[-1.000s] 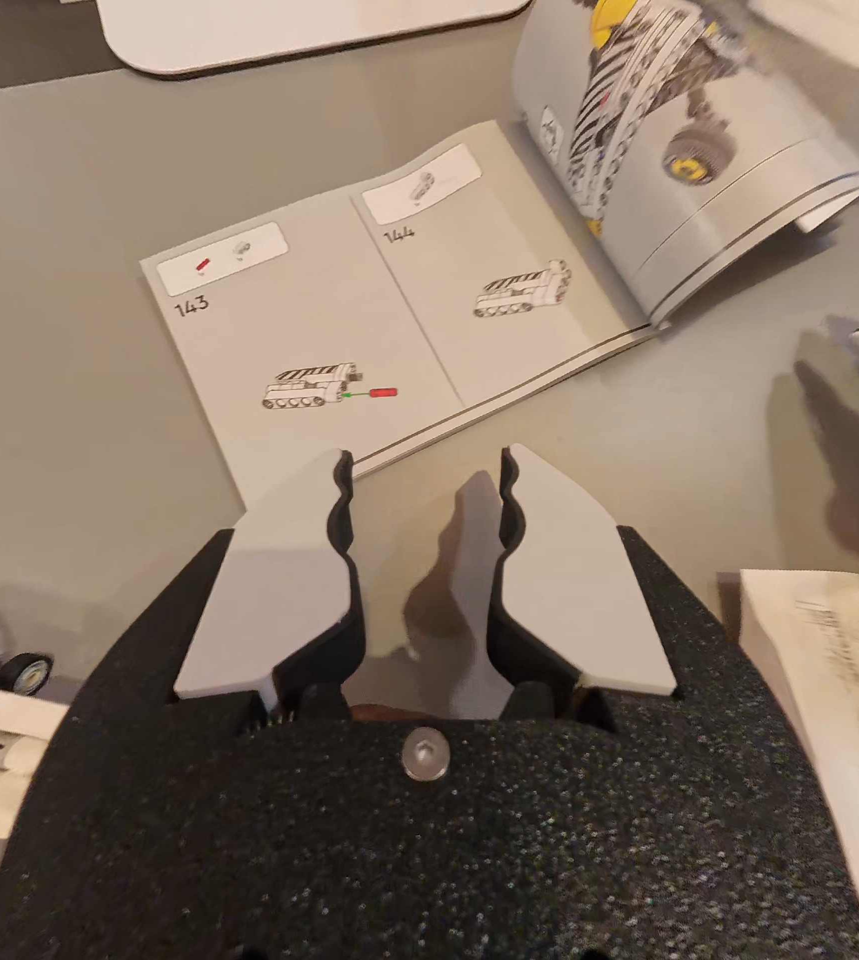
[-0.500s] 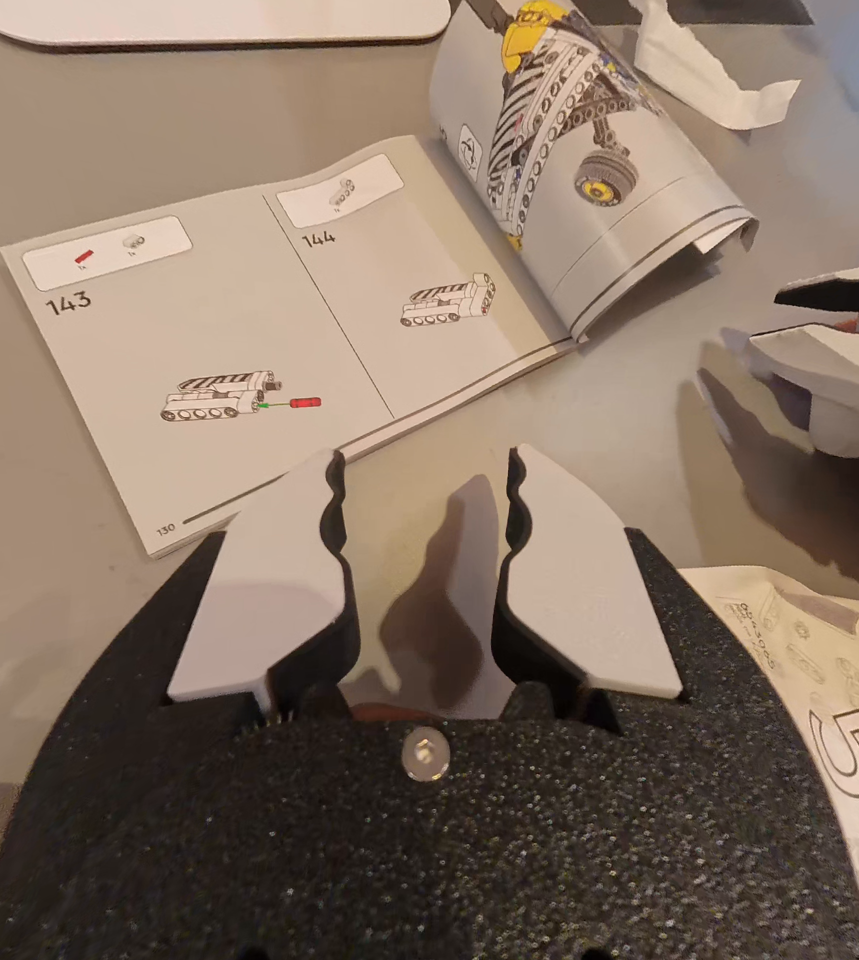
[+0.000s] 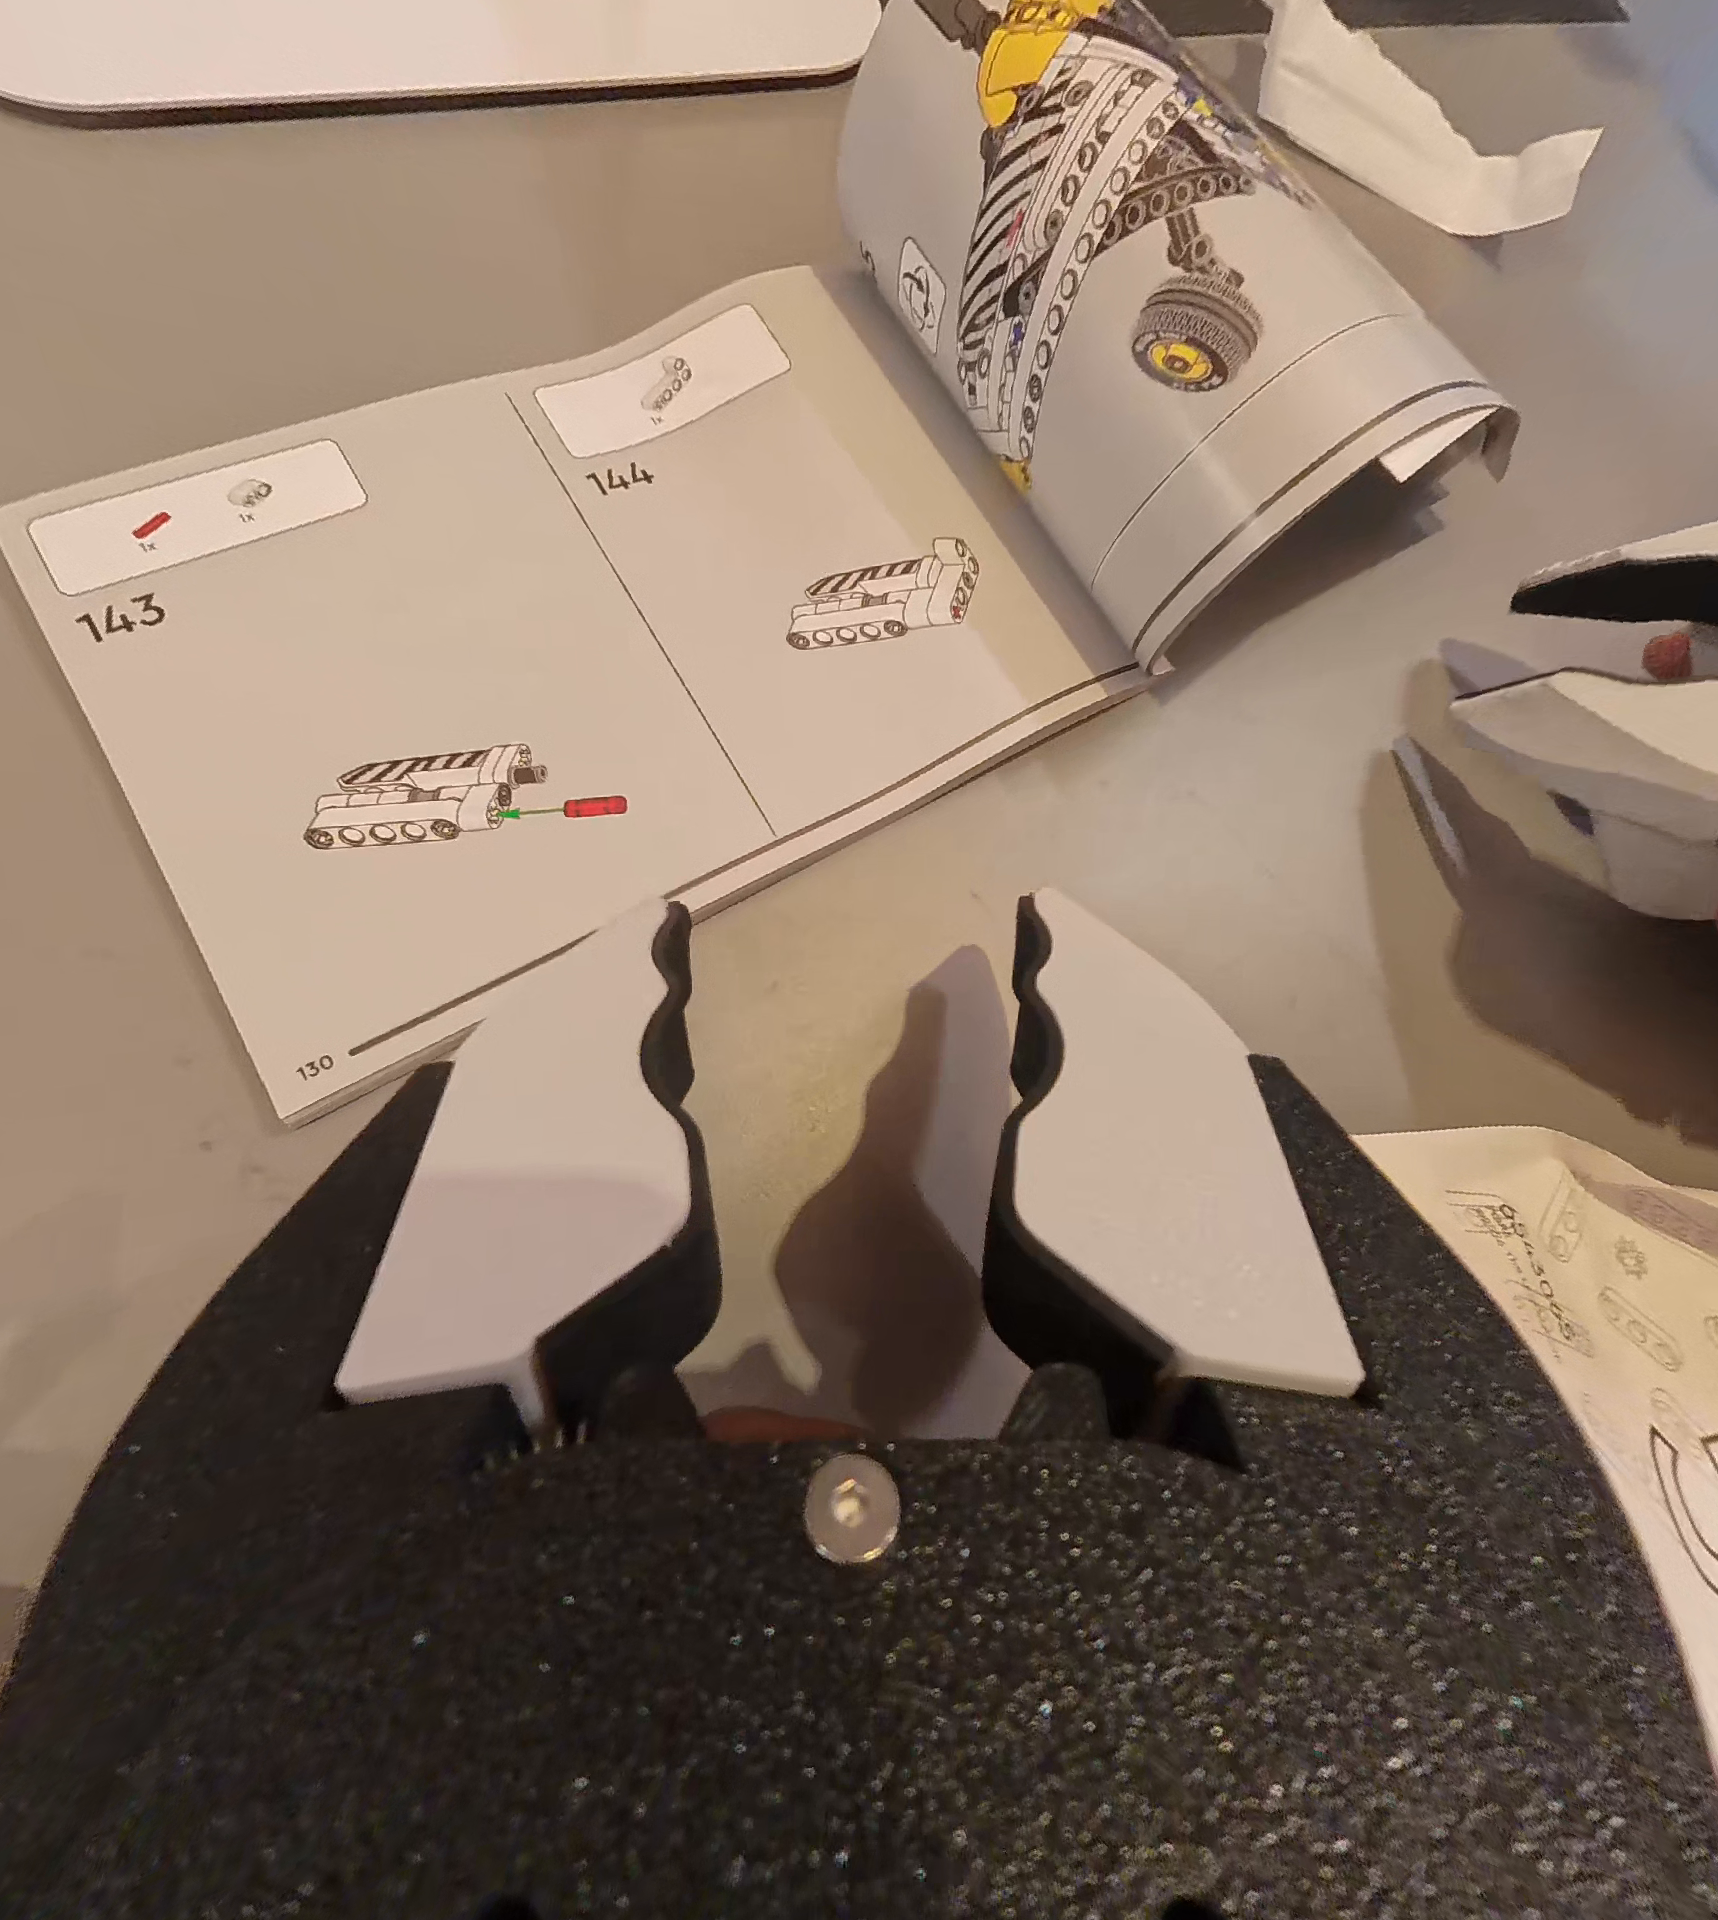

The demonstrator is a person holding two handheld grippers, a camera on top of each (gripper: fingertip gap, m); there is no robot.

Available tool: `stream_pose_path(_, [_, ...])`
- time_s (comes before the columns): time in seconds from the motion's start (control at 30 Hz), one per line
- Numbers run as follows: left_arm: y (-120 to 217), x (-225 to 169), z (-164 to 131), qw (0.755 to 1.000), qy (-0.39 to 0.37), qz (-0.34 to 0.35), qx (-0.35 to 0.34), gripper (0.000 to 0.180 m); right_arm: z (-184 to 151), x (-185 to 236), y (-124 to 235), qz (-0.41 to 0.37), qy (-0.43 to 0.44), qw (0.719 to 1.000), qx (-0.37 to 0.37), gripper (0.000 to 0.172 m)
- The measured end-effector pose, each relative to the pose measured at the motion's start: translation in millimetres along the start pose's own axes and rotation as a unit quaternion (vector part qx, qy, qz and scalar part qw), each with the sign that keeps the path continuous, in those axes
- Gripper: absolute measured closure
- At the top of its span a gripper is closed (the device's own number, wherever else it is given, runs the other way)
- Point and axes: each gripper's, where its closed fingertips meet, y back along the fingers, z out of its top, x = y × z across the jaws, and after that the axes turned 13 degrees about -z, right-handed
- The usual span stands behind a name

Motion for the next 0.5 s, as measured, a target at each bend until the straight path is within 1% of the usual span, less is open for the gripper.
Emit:
stream_pose_path(0.1, [0,0,1,1.000,0.001,0.000,-0.002,0.120,-6,4,-2,-0.011,0.044,0.998,0.041,0.135])
stream_pose_path(0.17, [0,-1,-1,1.000,0.000,-0.004,0.001,0.120,-7,4,8,-0.033,0.125,0.989,0.079,0.131])
stream_pose_path(0.23, [1,-2,-1,1.000,-0.003,-0.006,0.002,0.120,-2,0,25,-0.067,0.223,0.966,0.113,0.133])
stream_pose_path(0.27, [1,-2,-2,1.000,-0.003,-0.006,0.002,0.120,0,-3,36,-0.086,0.275,0.948,0.137,0.132])
stream_pose_path(0.3, [2,-2,-2,1.000,-0.002,-0.007,0.001,0.120,3,-7,47,-0.112,0.333,0.922,0.160,0.131])
stream_pose_path(0.33, [2,-2,-2,1.000,0.000,-0.009,0.001,0.120,9,-13,60,-0.143,0.395,0.890,0.180,0.128])
stream_pose_path(0.4, [4,-2,-3,1.000,0.007,-0.013,-0.003,0.120,25,-19,89,-0.188,0.511,0.813,0.206,0.125])
stream_pose_path(0.47, [6,-2,-3,1.000,0.014,-0.018,-0.007,0.120,47,-14,119,-0.214,0.600,0.742,0.210,0.125])
stream_pose_path(0.5, [7,-2,-3,1.000,0.017,-0.021,-0.011,0.120,60,-7,132,-0.225,0.634,0.712,0.203,0.125])
